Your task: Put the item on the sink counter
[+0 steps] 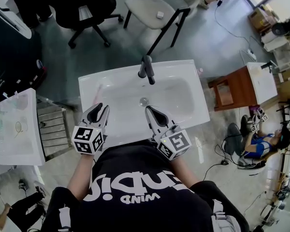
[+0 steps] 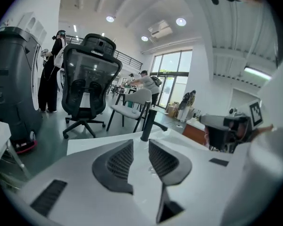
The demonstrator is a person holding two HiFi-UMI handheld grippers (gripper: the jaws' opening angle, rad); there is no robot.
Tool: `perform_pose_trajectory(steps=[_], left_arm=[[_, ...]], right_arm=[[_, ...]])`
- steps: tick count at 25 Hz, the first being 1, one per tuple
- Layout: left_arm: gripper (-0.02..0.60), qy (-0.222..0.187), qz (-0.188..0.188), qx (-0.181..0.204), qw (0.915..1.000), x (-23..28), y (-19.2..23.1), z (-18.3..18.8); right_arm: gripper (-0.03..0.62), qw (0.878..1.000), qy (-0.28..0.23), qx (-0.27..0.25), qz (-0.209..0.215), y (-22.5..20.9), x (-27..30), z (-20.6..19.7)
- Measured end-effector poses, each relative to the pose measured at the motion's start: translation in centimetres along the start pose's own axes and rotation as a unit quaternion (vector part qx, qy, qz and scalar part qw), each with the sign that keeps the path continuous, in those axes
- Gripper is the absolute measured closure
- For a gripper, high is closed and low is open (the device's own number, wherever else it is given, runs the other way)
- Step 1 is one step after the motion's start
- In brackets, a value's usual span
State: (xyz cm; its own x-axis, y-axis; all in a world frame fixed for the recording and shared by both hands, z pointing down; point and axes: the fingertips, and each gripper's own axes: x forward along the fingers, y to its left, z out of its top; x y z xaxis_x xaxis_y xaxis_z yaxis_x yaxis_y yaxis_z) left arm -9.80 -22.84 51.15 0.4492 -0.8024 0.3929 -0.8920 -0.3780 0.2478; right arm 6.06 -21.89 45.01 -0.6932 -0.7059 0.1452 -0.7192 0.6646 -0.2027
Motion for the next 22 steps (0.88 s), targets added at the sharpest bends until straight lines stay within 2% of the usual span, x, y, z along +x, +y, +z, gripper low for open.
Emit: perform_pose_trajectory(steps=[2, 6, 12, 14, 18, 22], left_arm=[[0.517, -0.025, -0.018, 0.004, 0.9995, -0.6, -1.4, 1.4], [0.56, -0.061, -0.051, 0.029, 0.9964, -1.1, -3.8, 3.7], [0.561, -0.109, -0.087, 0.057, 0.9887, -2.5, -6.5, 7.3], [0.561, -0.129, -0.089, 0.062, 0.9858, -3.0, -6.9, 8.5], [0.561, -0.161, -0.089, 0.099, 0.978, -3.5, -7.4, 9.5], [0.561, -0.171, -0.085, 0.108, 0.9757, -3.6, -7.2, 9.5]], right_arm=[[0.576, 1.0, 0.0, 0.0, 0.001, 0.0, 0.0, 0.0], [0.576, 1.0, 0.0, 0.001, 0.006, 0.0, 0.0, -0.1], [0.576, 1.0, -0.01, -0.005, 0.012, 0.4, 0.2, 0.7], [0.576, 1.0, -0.015, -0.008, 0.015, 0.6, 0.2, 1.1], [0.576, 0.999, -0.026, -0.014, 0.02, 0.7, 0.1, 1.9], [0.576, 0.999, -0.032, -0.017, 0.019, 0.6, 0.0, 2.4]])
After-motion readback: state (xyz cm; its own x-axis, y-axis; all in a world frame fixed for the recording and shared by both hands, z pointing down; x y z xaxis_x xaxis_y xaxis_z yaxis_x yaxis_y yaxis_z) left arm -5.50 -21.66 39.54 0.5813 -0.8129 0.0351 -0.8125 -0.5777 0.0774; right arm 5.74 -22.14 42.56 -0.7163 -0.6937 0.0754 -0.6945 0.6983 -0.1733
